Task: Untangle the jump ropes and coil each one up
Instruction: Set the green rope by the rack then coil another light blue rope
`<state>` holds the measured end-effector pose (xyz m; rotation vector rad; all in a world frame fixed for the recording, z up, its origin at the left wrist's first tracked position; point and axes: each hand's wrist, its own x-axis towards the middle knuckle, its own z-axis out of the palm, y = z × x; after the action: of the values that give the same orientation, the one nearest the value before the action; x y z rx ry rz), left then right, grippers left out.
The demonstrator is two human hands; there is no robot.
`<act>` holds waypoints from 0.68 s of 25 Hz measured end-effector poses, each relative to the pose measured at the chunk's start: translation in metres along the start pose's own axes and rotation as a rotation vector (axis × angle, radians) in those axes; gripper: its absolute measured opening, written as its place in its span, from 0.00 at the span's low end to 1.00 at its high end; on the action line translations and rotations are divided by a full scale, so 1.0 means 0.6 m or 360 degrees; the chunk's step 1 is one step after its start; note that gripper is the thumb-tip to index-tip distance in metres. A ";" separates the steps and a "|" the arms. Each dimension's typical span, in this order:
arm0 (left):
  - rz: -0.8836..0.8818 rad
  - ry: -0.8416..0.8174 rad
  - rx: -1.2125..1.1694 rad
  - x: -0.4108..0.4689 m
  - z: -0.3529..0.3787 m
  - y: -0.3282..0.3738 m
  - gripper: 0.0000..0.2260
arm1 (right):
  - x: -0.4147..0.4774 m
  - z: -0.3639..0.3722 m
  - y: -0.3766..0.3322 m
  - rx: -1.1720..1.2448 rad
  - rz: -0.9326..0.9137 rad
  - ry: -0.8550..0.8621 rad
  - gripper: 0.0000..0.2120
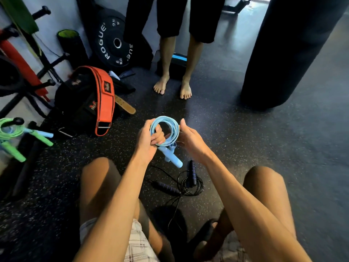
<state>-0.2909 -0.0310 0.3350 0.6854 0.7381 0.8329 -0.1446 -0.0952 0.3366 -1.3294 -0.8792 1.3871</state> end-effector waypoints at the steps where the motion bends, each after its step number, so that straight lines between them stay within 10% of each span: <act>1: 0.0025 0.0081 -0.0023 0.000 -0.016 0.004 0.17 | 0.008 0.017 0.006 -0.0009 -0.0003 -0.0006 0.25; 17: 0.0107 0.1444 -0.0107 0.090 -0.244 0.037 0.23 | 0.284 0.223 0.120 -0.0275 0.0055 -0.0053 0.08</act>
<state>-0.3908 0.0602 0.2541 0.2403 1.4921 1.2359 -0.2739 0.0670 0.2404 -1.4608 -1.0217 1.3881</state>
